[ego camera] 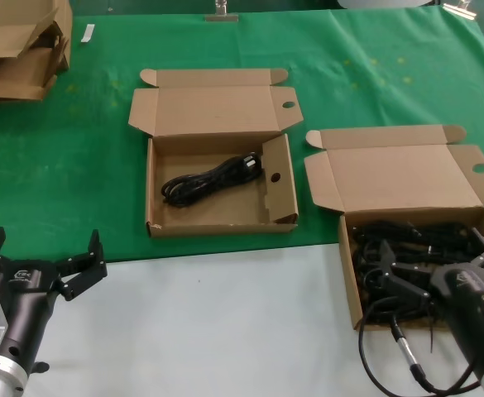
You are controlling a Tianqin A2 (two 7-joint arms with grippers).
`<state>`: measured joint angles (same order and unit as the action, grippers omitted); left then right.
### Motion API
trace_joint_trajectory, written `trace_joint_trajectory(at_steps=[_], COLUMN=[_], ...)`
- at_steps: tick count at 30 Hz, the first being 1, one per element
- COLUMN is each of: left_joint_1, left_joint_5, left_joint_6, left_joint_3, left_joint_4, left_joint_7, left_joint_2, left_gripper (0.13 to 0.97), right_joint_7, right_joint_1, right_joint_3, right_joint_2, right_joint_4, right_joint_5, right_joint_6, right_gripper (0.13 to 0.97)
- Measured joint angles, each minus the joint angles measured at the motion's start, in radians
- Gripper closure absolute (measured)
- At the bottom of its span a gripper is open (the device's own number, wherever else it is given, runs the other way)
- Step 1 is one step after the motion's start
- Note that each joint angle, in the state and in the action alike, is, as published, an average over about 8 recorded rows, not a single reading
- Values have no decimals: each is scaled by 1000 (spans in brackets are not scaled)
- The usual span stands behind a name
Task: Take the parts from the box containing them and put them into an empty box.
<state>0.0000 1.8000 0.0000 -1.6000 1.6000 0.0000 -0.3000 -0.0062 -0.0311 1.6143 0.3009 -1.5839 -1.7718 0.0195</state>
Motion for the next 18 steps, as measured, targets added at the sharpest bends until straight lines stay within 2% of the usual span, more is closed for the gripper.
trace_joint_trajectory(at_steps=[18], left_joint_1=[0], left_joint_5=[0], left_joint_6=[0], left_joint_3=[0], left_joint_4=[0], left_joint_7=[0], left_joint_2=[0], left_gripper=[132], right_joint_7=[0], right_joint_1=[0], right_joint_3=[0], right_joint_2=[0], right_joint_4=[0], right_joint_5=[0], right_joint_6=[0], right_gripper=[129])
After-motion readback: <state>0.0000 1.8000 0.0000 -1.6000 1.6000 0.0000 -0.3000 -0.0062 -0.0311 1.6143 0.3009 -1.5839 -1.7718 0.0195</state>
